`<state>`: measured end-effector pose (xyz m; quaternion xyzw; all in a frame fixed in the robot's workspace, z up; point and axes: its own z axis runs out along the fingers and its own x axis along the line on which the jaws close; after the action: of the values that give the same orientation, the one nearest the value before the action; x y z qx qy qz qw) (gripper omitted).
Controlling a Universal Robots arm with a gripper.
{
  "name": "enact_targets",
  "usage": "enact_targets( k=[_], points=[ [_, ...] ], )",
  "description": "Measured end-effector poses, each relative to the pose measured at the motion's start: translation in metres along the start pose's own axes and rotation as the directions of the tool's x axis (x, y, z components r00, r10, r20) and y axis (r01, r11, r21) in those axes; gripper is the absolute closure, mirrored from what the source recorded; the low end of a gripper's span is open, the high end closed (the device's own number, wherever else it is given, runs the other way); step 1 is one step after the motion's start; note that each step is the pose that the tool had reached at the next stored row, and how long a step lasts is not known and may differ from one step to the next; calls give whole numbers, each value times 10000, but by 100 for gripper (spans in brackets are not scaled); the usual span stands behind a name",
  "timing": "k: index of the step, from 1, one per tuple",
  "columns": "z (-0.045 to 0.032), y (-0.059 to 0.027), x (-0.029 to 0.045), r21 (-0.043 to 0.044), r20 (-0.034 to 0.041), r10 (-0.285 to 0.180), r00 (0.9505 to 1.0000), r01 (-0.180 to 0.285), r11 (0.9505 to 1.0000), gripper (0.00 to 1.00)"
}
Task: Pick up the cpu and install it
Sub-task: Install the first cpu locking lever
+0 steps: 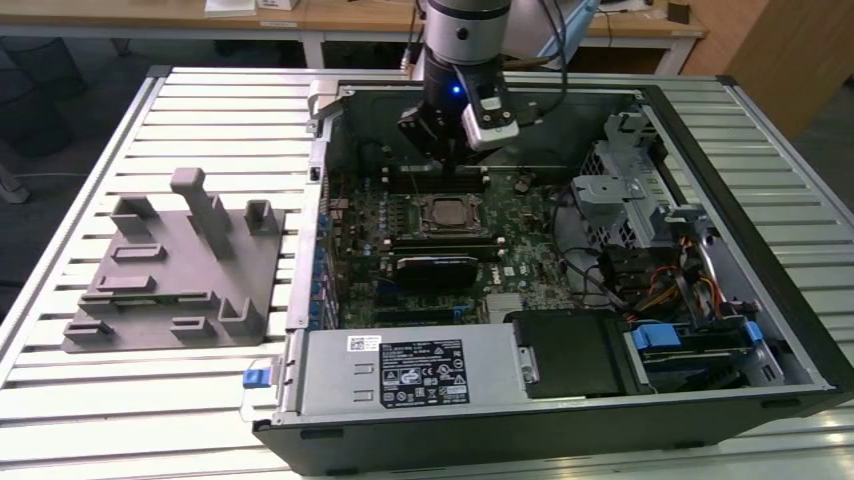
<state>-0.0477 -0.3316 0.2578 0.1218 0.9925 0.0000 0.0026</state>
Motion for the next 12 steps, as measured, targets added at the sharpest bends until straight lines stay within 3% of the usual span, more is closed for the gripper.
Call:
enact_targets(
  k=[4,12],
  points=[
    [0,-6,23,-1,1,-102,9999,102,9999,89],
    [4,-14,56,-6,1,-910,9958,910,9958,89]
  ],
)
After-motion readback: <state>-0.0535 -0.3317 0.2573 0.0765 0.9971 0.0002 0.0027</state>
